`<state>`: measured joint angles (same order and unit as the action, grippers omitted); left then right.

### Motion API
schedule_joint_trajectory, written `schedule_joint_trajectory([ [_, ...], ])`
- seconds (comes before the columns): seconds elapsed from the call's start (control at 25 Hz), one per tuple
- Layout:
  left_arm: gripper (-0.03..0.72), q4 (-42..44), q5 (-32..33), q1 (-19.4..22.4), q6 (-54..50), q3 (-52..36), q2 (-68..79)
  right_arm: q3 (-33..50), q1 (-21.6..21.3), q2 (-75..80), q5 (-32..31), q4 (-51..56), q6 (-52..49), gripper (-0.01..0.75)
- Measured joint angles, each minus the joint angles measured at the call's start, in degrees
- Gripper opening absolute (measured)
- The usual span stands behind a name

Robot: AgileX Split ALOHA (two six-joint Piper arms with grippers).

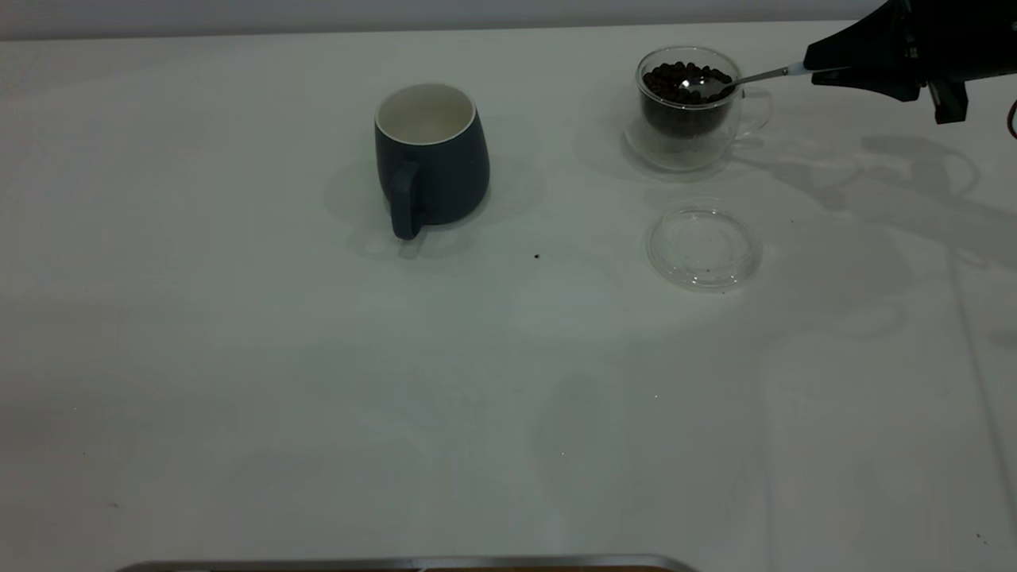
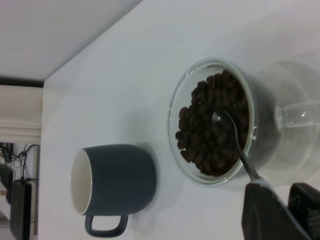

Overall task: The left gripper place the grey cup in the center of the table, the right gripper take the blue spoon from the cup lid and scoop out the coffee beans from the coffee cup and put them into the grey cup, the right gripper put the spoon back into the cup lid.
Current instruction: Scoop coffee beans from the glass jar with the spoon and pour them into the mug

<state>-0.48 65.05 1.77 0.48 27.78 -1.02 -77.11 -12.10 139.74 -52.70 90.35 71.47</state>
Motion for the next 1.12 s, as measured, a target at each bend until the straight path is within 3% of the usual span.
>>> schedule_joint_trajectory([
  [0.4, 0.567, 0.0, 0.0, 0.0, 0.0, 0.0, 0.0, -0.1, 0.1, 0.0, -3.9, -0.7, -5.3, 0.103],
  [1.12, 0.567, 0.0, 0.0, 0.0, -0.1, 0.0, 0.0, -0.1, 0.1, 0.0, -0.8, -1.8, -7.7, 0.103],
])
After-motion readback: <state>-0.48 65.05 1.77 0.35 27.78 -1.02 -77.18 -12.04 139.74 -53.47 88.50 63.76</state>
